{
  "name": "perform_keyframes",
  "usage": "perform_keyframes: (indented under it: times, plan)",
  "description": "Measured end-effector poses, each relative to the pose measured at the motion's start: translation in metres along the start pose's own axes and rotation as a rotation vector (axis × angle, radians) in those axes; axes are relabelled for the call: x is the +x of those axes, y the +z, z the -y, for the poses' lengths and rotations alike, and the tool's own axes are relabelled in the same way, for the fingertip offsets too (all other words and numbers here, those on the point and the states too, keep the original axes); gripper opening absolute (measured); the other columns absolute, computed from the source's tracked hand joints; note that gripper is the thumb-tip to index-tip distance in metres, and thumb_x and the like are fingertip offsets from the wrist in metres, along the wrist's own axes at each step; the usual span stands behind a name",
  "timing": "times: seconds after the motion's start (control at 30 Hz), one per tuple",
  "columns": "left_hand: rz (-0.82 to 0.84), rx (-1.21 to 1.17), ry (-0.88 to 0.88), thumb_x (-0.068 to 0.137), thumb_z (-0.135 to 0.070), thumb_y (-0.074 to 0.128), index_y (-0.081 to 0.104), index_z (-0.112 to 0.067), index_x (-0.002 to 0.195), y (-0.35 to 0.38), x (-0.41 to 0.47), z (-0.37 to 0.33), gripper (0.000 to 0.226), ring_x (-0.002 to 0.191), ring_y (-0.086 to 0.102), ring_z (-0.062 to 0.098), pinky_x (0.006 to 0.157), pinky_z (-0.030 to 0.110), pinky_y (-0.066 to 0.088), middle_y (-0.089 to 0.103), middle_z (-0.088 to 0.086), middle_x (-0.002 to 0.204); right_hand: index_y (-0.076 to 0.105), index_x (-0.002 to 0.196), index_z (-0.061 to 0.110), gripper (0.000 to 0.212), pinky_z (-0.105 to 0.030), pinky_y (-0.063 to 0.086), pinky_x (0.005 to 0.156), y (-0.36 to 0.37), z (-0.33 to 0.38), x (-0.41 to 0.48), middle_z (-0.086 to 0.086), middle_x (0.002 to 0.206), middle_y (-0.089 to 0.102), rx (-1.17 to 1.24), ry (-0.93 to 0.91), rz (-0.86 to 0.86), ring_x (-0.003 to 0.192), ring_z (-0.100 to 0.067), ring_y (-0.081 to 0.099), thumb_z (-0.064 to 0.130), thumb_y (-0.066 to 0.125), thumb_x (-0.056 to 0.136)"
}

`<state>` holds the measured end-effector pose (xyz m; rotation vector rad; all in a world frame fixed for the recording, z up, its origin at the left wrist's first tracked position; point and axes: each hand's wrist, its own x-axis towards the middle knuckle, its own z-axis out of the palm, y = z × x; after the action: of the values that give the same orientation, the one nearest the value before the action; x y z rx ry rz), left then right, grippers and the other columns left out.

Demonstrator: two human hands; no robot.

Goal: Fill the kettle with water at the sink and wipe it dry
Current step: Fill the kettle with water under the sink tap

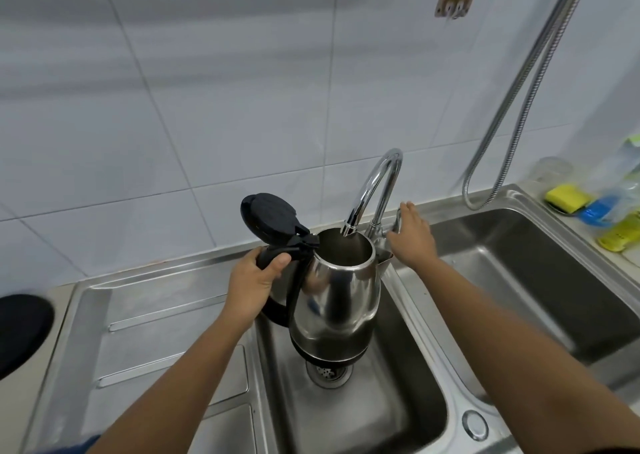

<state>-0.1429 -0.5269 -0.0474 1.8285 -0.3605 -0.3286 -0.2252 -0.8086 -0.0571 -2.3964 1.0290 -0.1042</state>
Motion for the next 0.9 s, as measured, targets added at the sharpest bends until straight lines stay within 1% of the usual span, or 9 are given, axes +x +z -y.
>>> perform_keyframes:
  times: [0.13, 0.33, 0.47, 0.73, 0.83, 0.9]
  plan:
    - [-0.001, 0.000, 0.006, 0.086, -0.034, 0.064, 0.060, -0.029, 0.082, -0.001, 0.000, 0.003, 0.008, 0.068, 0.062, 0.013, 0.062, 0.019, 0.040, 0.064, -0.001, 0.071, 0.024, 0.164, 0.012, 0.070, -0.049, 0.026, 0.124, -0.003, -0.004, -0.001, -0.004, 0.173, 0.020, -0.066, -0.021, -0.031, 0.155, -0.035, 0.027, 0.019, 0.053, 0.100]
    - [-0.002, -0.008, -0.004, 0.085, -0.036, 0.066, 0.061, -0.025, 0.080, 0.000, -0.002, 0.010, 0.013, 0.071, 0.062, 0.019, 0.067, 0.025, 0.045, 0.066, 0.003, 0.074, 0.025, 0.164, 0.014, 0.074, -0.048, 0.029, 0.122, 0.007, -0.011, -0.016, -0.004, 0.174, 0.018, -0.101, -0.030, -0.037, 0.153, -0.033, 0.033, 0.020, 0.053, 0.095]
    - [-0.018, -0.010, -0.010, 0.086, -0.035, 0.064, 0.061, -0.028, 0.081, 0.000, -0.004, 0.010, 0.010, 0.069, 0.061, 0.016, 0.063, 0.021, 0.042, 0.065, 0.003, 0.071, 0.024, 0.164, 0.013, 0.071, -0.048, 0.027, 0.124, 0.012, -0.017, -0.023, -0.005, 0.174, 0.017, -0.124, -0.040, -0.042, 0.154, -0.031, 0.031, 0.024, 0.051, 0.099]
    - [-0.039, -0.019, -0.006, 0.086, -0.035, 0.065, 0.061, -0.027, 0.082, -0.001, -0.002, 0.010, 0.010, 0.071, 0.062, 0.017, 0.063, 0.022, 0.043, 0.066, 0.004, 0.073, 0.023, 0.164, 0.013, 0.069, -0.049, 0.026, 0.123, 0.009, -0.018, -0.032, -0.003, 0.174, 0.015, -0.162, -0.058, -0.028, 0.153, -0.032, 0.034, 0.020, 0.048, 0.100]
    - [-0.033, -0.024, -0.010, 0.086, -0.034, 0.065, 0.063, -0.022, 0.087, 0.000, -0.002, 0.010, 0.012, 0.072, 0.063, 0.016, 0.062, 0.020, 0.041, 0.066, 0.001, 0.075, 0.019, 0.165, 0.013, 0.071, -0.050, 0.025, 0.125, 0.011, -0.020, -0.034, -0.003, 0.175, 0.011, -0.185, -0.059, -0.017, 0.154, -0.031, 0.032, 0.019, 0.047, 0.101]
    - [-0.029, -0.022, -0.008, 0.086, -0.034, 0.065, 0.063, -0.021, 0.088, 0.000, -0.002, 0.010, 0.013, 0.073, 0.063, 0.018, 0.061, 0.020, 0.041, 0.066, 0.000, 0.076, 0.014, 0.166, 0.015, 0.073, -0.052, 0.020, 0.126, 0.011, -0.021, -0.035, -0.003, 0.175, 0.007, -0.202, -0.063, -0.007, 0.156, -0.030, 0.027, 0.020, 0.047, 0.101]
